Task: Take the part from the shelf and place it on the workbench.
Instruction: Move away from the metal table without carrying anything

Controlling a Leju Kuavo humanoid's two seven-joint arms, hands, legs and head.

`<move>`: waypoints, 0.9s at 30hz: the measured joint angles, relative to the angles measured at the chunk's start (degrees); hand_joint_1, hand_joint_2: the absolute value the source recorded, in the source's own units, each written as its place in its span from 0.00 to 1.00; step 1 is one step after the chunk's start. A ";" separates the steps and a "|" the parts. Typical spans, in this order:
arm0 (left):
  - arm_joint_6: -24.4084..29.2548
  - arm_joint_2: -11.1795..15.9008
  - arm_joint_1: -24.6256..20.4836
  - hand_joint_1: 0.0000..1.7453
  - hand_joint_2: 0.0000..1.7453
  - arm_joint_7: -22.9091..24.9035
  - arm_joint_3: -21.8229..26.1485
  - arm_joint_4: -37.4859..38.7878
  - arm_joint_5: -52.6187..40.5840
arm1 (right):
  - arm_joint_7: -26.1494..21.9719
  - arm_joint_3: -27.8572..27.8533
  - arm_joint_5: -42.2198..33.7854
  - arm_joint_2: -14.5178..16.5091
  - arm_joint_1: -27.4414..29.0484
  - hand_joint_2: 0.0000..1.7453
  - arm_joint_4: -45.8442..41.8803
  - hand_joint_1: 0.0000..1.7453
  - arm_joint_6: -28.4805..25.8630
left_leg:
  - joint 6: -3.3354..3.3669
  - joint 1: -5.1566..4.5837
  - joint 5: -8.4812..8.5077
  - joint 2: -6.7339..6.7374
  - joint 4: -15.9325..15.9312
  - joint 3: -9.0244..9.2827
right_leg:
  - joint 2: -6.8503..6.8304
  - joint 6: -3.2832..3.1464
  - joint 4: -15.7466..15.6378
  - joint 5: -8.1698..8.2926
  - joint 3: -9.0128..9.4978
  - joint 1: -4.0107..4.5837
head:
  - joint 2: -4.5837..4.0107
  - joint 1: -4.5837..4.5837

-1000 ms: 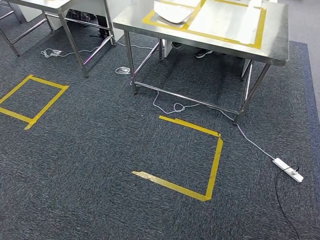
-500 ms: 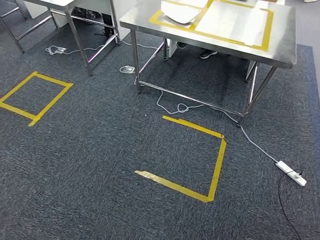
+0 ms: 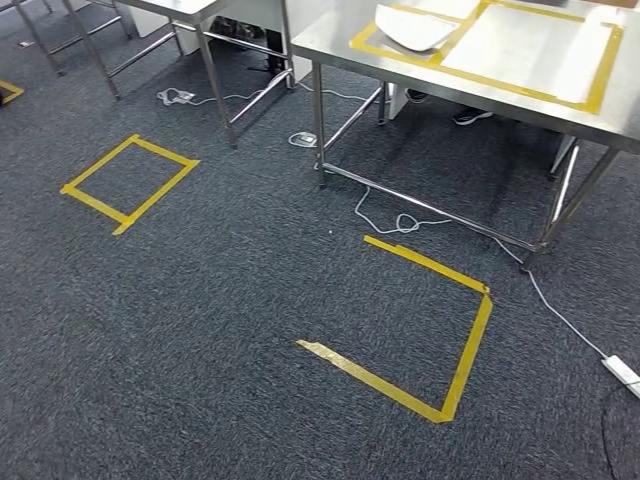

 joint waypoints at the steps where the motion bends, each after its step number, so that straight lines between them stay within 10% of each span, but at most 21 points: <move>1: -0.04 -0.05 -0.12 0.00 0.00 -0.10 0.07 0.00 -0.24 | -0.04 -0.17 0.21 0.08 0.03 0.00 0.03 0.00 0.06 | -0.29 0.20 -1.54 0.83 3.61 -1.79 | -1.03 -0.07 0.03 -0.16 -0.06 0.06 | 0.00 -0.05; 3: -0.23 -0.22 -0.19 0.00 0.00 -0.32 0.40 -0.01 -0.80 | -0.24 -0.64 0.75 0.17 -0.16 0.00 0.12 0.00 0.17 | -0.65 0.53 -1.70 1.64 6.53 -3.14 | -2.95 -0.05 0.05 -0.59 -0.06 0.11 | 0.00 -0.05; 8: -0.66 -0.48 -0.46 0.00 0.00 -1.09 1.72 -0.15 -2.33 | -1.13 -1.86 2.27 0.46 -1.04 0.00 0.46 0.00 0.80 | 0.23 0.17 4.72 5.81 -7.62 4.18 | -6.35 0.93 0.07 -1.85 1.22 0.38 | 0.00 0.04; 11: -0.83 -0.70 -0.73 0.00 0.00 -1.51 2.79 -0.27 -3.21 | -1.63 -2.67 3.13 0.75 -1.72 0.00 0.64 0.00 1.27 | 1.35 -0.13 4.81 4.75 -8.61 4.30 | -7.53 1.93 -0.27 -2.20 2.09 0.39 | 0.01 0.15; 15: -1.00 -0.99 -1.04 0.00 0.00 -1.85 3.82 -0.40 -3.66 | -1.89 -3.53 3.64 0.89 -1.94 0.00 0.70 0.00 1.55 | 2.57 0.16 5.36 2.34 -9.55 4.60 | -1.36 2.50 7.64 -6.85 -1.52 0.18 | 0.01 0.53; 18: -1.14 -1.16 -1.28 0.00 0.00 -2.03 4.21 -0.42 -3.85 | -1.84 -4.04 4.05 0.91 -1.74 0.00 0.91 0.00 1.84 | 2.83 -0.05 5.15 -0.04 -9.49 4.72 | -0.11 2.41 16.87 -8.96 -7.13 0.29 | 0.00 0.56; 22: -1.33 -1.26 -1.42 0.00 0.00 -2.46 5.04 -0.42 -4.77 | -1.89 -4.74 5.28 0.99 -1.76 0.00 0.98 0.00 2.43 | 2.30 -0.14 4.51 -3.38 -8.98 5.23 | 3.17 2.08 5.65 -0.90 -3.62 0.00 | 0.01 0.57; 24: -1.42 -1.26 -1.58 0.00 0.00 -2.76 5.46 -0.44 -5.24 | -1.96 -5.21 5.89 1.26 -1.74 0.00 1.02 0.00 2.83 | 1.68 -0.03 4.31 -4.89 -8.49 4.71 | 5.78 1.95 1.99 -0.06 -1.96 -0.19 | 0.01 0.55; 27: -1.55 -1.24 -1.56 0.00 0.00 -3.10 6.35 -0.51 -5.83 | -2.06 -5.75 6.81 1.60 -1.79 0.00 0.96 0.00 3.22 | 0.77 0.30 4.29 -5.95 -8.04 3.91 | 4.42 1.40 1.49 -0.25 -1.38 -0.09 | 0.01 0.46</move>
